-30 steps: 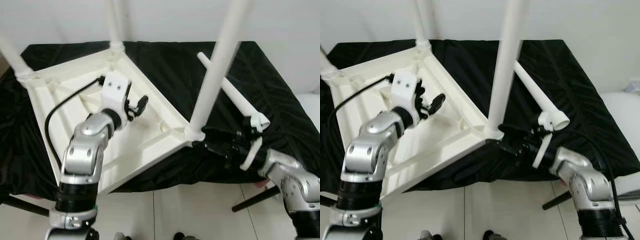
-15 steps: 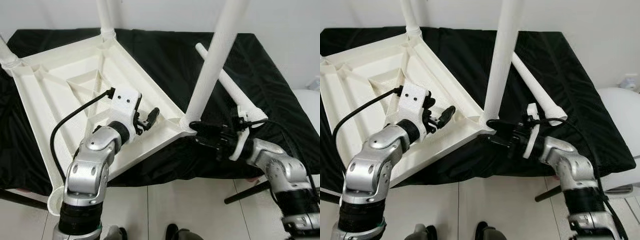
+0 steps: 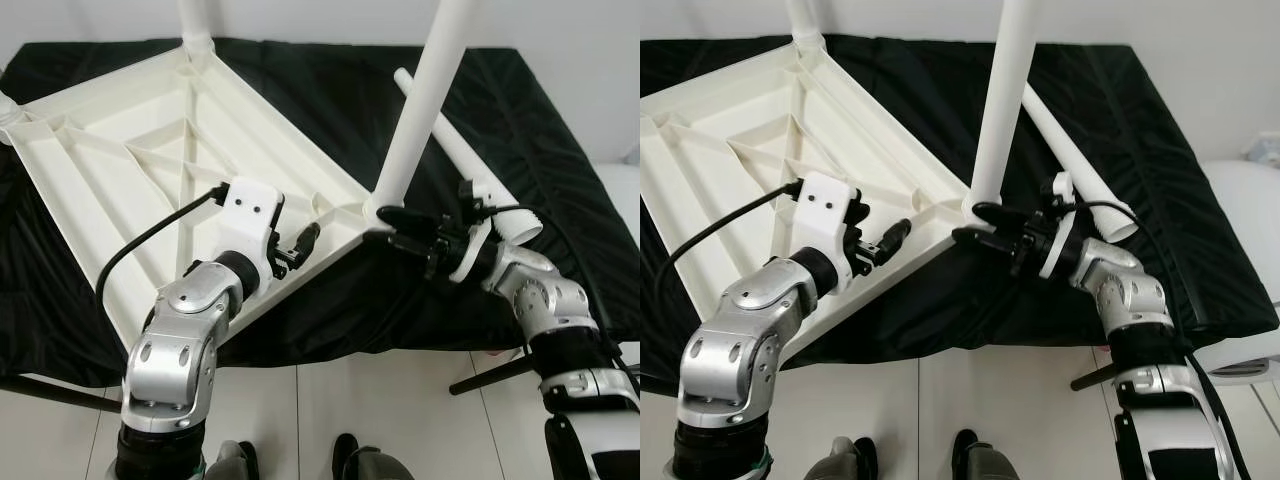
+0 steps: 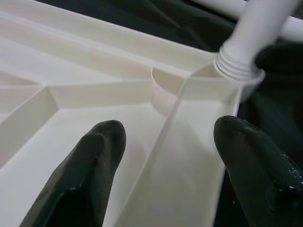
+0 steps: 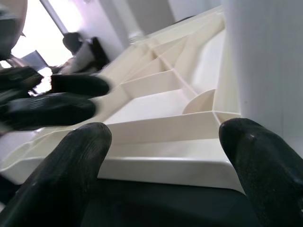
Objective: Building children table
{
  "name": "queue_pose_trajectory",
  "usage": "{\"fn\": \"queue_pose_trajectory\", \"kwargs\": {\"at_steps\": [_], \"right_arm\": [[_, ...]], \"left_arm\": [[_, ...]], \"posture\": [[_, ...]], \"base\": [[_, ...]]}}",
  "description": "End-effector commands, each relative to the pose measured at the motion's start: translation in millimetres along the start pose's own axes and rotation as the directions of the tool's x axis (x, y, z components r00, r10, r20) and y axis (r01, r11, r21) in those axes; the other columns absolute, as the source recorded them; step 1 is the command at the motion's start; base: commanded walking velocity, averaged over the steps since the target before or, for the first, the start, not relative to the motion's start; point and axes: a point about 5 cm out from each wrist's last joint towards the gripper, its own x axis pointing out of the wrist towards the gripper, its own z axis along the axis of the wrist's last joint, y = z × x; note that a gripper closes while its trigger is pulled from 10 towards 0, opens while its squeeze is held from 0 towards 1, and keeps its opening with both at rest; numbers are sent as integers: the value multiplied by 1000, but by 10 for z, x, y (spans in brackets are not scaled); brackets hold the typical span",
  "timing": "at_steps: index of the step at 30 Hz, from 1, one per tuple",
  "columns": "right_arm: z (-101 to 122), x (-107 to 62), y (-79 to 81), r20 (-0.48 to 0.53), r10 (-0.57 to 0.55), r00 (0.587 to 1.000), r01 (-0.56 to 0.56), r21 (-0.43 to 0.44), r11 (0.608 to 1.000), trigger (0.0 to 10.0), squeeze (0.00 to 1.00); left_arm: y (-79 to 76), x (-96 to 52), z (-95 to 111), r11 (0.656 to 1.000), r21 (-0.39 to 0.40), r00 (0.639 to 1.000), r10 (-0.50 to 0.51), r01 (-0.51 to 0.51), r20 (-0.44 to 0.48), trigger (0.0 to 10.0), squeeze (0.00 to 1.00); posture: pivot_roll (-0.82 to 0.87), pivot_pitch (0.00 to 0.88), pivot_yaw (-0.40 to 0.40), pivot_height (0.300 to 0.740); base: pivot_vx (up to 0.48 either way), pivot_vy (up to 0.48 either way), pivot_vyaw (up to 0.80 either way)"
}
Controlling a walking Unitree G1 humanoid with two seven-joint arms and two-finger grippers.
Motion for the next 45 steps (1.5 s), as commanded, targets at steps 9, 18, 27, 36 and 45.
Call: {"fn": "queue_pose_trajectory", "kwargs": {"at_steps": [9, 18, 27, 36, 45], "right_arm": [[106, 108, -275, -40, -194, 980, 189, -98, 977, 10000, 0], [370, 245, -396, 59, -344, 937, 349, -131, 928, 10000, 0], [546, 344, -408, 142, -385, 912, 404, -143, 904, 10000, 0], [767, 332, -327, 310, -251, 917, 311, -161, 937, 10000, 0], [892, 188, -194, 416, -130, 900, 227, -194, 954, 10000, 0]], "left_arm": [[-42, -175, 56, 999, -52, 1000, 10, -10, -10, 10000, 0], [-143, -296, 72, 994, -25, 994, -111, 111, -17, 10000, 0], [-326, -378, 65, 961, -41, 961, -274, 273, -42, 10000, 0], [-271, -321, -125, 967, -38, 956, -254, 251, -148, 10000, 0], [-200, -333, -119, 962, -39, 948, -271, 268, -164, 10000, 0]], "posture": [[96, 358, 2, 740], [115, 379, 3, 740], [114, 376, 9, 740], [76, 364, 21, 740], [57, 347, 34, 740]], "base": [[0, 0, 0], [0, 0, 0], [0, 0, 0], [0, 0, 0], [0, 0, 0]]}}
